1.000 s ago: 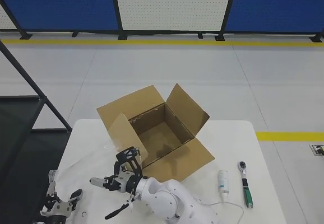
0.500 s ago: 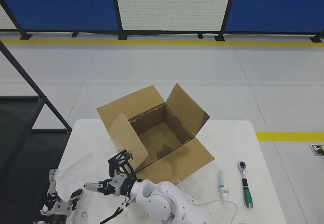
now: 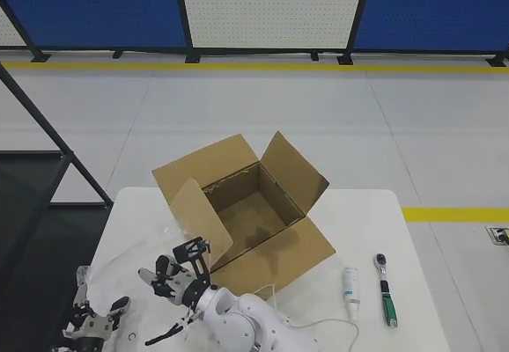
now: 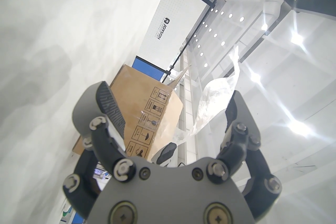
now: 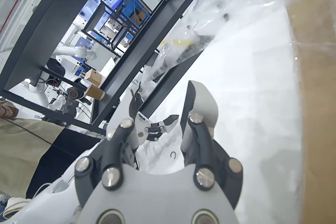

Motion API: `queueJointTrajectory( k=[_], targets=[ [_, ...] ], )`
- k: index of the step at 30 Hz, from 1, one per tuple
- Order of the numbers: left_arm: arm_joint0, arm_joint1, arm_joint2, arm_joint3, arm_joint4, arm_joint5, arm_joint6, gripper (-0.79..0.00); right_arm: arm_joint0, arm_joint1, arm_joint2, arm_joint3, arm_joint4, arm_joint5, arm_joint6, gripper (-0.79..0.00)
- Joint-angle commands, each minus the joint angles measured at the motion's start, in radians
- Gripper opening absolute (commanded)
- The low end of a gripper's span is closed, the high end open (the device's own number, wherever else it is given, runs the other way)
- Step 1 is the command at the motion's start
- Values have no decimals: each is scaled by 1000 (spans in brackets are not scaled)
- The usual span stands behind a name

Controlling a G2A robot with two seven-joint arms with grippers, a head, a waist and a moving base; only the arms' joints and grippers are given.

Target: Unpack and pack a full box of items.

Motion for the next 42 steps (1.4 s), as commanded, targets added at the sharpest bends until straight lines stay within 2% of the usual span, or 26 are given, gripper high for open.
queueJointTrajectory(
  k=[1, 6, 12, 17, 23, 25, 26, 42],
  targets=[
    [0, 0, 0, 1, 1, 0, -4, 0, 11, -17, -2, 31, 20, -6, -19, -471],
    [1, -1, 1, 3, 1, 0, -5, 0, 39, -49, -4, 101, 60, -48, -30, -502],
    [1, -2, 1, 4, 0, -1, -9, 0, 65, -85, -6, 172, 82, -79, -46, -600],
    [2, -3, 0, 6, 0, -2, -11, 0, 77, -109, 4, 217, 99, -81, -63, -727],
    [3, -4, -3, 5, -1, -1, -11, 0, 87, -131, 14, 256, 108, -87, -62, -699],
    [3, -4, -3, 5, 0, -1, -13, 0, 89, -137, 17, 266, 105, -98, -63, -717],
    [3, -4, -4, 5, 1, 0, -13, 0, 90, -140, 20, 273, 104, -104, -64, -782],
    [-7, -5, -10, 24, -2, 4, -16, 0, 100, -168, 66, 327, 86, -115, -78, -785]
  ],
)
